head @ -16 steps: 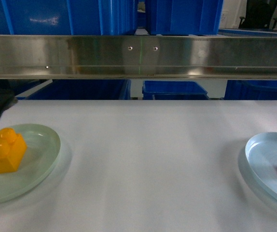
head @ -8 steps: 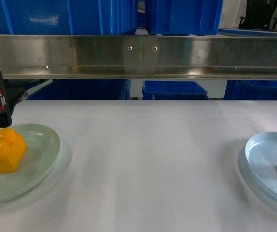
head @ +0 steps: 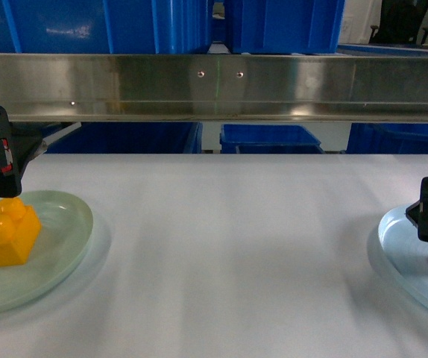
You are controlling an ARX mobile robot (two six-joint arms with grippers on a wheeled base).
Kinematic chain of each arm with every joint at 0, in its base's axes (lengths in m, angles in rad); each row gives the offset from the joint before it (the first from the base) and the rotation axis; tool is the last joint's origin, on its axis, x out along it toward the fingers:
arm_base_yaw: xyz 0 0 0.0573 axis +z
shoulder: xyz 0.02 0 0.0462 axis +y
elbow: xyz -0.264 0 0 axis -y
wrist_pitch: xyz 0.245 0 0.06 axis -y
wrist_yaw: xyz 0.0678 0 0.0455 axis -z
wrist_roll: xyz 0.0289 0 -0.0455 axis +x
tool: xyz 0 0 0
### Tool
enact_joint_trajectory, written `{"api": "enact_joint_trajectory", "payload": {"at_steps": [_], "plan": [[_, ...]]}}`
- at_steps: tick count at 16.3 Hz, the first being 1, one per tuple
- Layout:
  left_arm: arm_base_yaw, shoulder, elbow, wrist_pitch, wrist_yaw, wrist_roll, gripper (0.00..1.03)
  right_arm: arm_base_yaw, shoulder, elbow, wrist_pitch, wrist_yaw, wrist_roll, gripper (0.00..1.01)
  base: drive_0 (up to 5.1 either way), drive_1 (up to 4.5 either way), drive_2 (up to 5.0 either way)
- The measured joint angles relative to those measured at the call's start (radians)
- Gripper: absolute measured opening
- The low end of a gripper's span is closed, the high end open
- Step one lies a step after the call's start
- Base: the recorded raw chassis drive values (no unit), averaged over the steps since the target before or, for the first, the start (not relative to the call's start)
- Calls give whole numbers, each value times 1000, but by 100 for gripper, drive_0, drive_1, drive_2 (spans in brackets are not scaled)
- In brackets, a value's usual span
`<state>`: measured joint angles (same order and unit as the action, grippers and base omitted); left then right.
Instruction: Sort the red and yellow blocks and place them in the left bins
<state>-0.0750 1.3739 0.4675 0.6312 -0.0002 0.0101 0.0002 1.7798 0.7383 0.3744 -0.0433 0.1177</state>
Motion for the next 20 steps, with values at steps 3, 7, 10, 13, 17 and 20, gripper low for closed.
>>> {"api": "enact_joint_trajectory", "payload": {"at_steps": [3,7,10,13,17,20], "plan": [[0,0,0,0,0,0,98,0,41,20,-37,-44,1,98,0,0,0],[0,0,0,0,0,0,98,-10,106,49,-43,-69,-11,98,0,0,0],[0,0,0,0,0,0,98,-21,140,77,-34,-69,-30,97,0,0,0],[0,0,0,0,0,0,98,-36,151,87,-40,-64,-55,59,0,0,0],[0,0,0,0,0,0,98,-31,102,55,-22,-72,-41,30,0,0,0],[0,0,0,0,0,0,98,-27,-119,27,17,-85,6,29,0,0,0]]}}
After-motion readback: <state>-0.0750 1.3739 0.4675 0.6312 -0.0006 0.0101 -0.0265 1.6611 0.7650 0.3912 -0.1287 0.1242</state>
